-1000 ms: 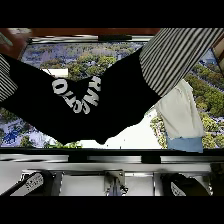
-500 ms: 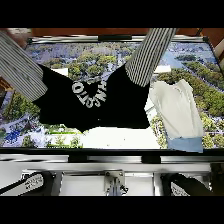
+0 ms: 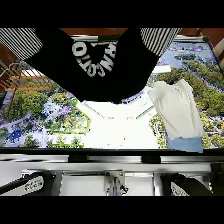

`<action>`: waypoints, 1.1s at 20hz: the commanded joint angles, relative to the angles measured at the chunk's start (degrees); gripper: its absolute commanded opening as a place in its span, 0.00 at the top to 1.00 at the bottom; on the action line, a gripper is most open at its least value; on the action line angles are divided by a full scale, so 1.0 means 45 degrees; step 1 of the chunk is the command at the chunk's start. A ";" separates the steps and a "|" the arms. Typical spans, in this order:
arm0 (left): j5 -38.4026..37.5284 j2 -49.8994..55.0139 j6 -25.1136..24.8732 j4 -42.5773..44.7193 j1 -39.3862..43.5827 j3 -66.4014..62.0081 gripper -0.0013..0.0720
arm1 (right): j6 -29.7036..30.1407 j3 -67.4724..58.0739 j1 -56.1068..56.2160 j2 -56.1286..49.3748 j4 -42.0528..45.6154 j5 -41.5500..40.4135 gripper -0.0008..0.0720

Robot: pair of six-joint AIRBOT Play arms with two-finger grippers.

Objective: Fold the shirts.

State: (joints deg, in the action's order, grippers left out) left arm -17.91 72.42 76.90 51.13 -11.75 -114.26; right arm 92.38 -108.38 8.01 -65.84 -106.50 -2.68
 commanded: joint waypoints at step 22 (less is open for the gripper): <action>-1.2716 0.1030 0.0389 0.1603 0.0034 0.3381 0.01 | -0.0816 0.0015 0.0393 -0.2589 0.0491 -2.0128 0.88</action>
State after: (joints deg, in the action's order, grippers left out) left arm -70.98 77.17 79.11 57.43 -14.26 -96.55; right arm 88.95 -108.31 8.62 -75.59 -104.44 -93.19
